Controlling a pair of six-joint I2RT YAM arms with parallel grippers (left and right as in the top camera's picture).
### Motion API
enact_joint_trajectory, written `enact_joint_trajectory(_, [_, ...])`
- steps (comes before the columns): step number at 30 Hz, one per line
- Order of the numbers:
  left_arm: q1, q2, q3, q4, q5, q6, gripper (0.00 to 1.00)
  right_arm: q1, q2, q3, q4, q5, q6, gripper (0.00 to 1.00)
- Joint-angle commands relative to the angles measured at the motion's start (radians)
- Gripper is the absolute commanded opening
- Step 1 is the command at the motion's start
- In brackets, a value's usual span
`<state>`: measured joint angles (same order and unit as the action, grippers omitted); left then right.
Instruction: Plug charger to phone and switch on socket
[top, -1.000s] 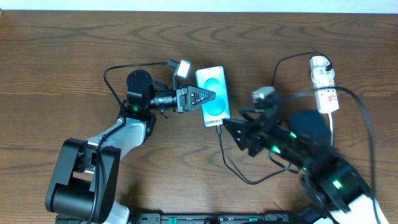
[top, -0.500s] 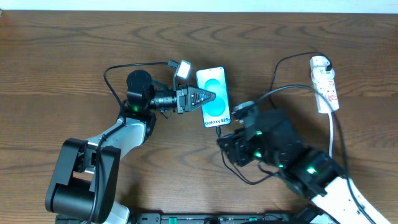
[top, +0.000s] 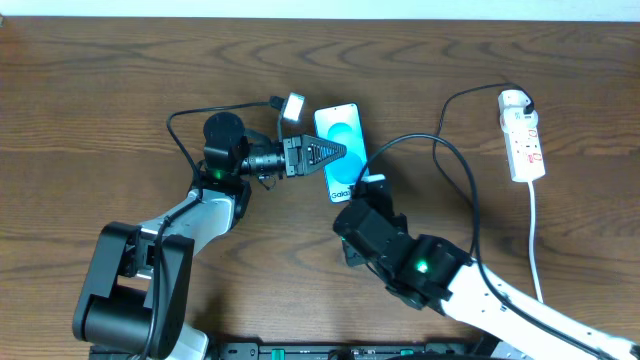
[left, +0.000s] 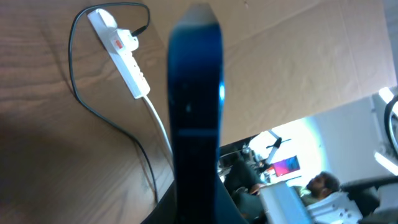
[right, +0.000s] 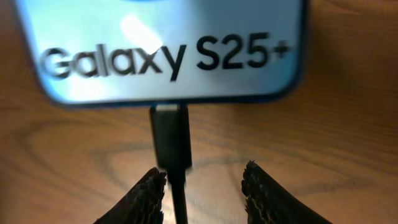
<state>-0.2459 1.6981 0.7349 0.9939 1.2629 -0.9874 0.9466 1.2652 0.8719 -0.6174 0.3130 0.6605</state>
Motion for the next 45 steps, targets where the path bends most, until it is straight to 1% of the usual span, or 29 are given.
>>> enact_joint_trajectory(1, [-0.002,-0.011,0.002,0.01,-0.01,-0.092,0.07,0.013,0.027,0.0,0.031,0.077,0.042,0.38])
enact_joint_trajectory(3, [-0.002,-0.011,0.002,0.01,-0.01,-0.092,0.07,0.013,0.026,0.0,0.059,0.077,0.042,0.34])
enact_joint_trajectory(4, [-0.002,-0.011,0.002,0.01,-0.01,-0.092,0.07,0.013,0.025,0.0,0.076,0.077,0.042,0.29])
enact_joint_trajectory(8, [-0.002,-0.011,0.002,0.01,-0.01,-0.092,0.07,0.013,0.025,0.0,0.091,0.077,0.042,0.14])
enact_joint_trajectory(11, [-0.003,-0.011,0.002,0.01,-0.005,-0.092,0.07,0.013,0.025,0.0,0.092,0.077,0.042,0.08])
enact_joint_trajectory(13, [-0.002,-0.011,0.002,0.01,0.01,-0.091,0.07,0.013,0.025,0.0,0.099,0.077,0.041,0.01])
enact_joint_trajectory(17, [-0.002,-0.011,0.002,0.01,0.013,-0.087,0.07,0.013,0.025,0.0,0.13,0.077,0.031,0.01])
enact_joint_trajectory(21, [-0.003,-0.011,0.002,0.01,0.053,-0.037,0.07,0.011,0.022,0.009,0.192,0.077,-0.049,0.01])
enact_joint_trajectory(23, [-0.003,-0.011,0.002,0.01,0.08,-0.035,0.08,0.008,0.022,0.022,0.212,0.077,-0.075,0.01])
enact_joint_trajectory(31, [-0.003,-0.011,0.002,0.011,0.092,-0.034,0.07,0.009,0.018,0.046,0.165,0.066,-0.056,0.01])
enact_joint_trajectory(32, [-0.003,-0.011,0.002,0.011,0.092,-0.034,0.07,0.008,0.013,0.06,0.164,0.068,-0.058,0.01])
enact_joint_trajectory(33, [-0.003,-0.011,0.002,0.01,0.091,-0.035,0.07,0.008,-0.001,0.086,0.163,0.071,-0.092,0.01])
enact_joint_trajectory(34, [-0.003,-0.011,0.002,0.01,0.091,-0.035,0.07,0.008,-0.009,0.09,0.162,0.071,-0.098,0.04])
enact_joint_trajectory(35, [-0.003,-0.011,0.002,0.01,0.089,-0.035,0.07,0.008,-0.014,0.09,0.157,0.07,-0.097,0.1])
enact_joint_trajectory(36, [-0.003,-0.011,0.002,0.01,0.084,-0.035,0.07,0.008,-0.019,0.09,0.146,0.067,-0.097,0.17])
enact_joint_trajectory(37, [-0.002,-0.011,0.002,0.01,0.071,-0.035,0.07,0.009,-0.026,0.09,0.126,0.054,-0.097,0.29])
enact_joint_trajectory(39, [-0.003,-0.011,0.002,0.01,0.037,-0.038,0.07,0.009,-0.045,0.09,0.082,0.018,-0.097,0.43])
enact_joint_trajectory(40, [-0.003,-0.011,0.002,0.01,0.003,-0.05,0.07,0.009,-0.071,0.092,0.044,-0.001,-0.097,0.52])
enact_joint_trajectory(42, [-0.003,-0.011,0.002,0.01,-0.069,-0.094,0.07,0.009,-0.136,0.106,-0.019,0.0,-0.097,0.88])
enact_joint_trajectory(43, [-0.003,-0.011,0.002,0.01,-0.099,-0.113,0.07,0.008,-0.173,0.118,-0.043,0.007,-0.097,0.98])
enact_joint_trajectory(45, [-0.003,-0.011,0.002,0.01,-0.149,-0.154,0.07,0.008,-0.25,0.144,-0.081,0.036,-0.097,0.99])
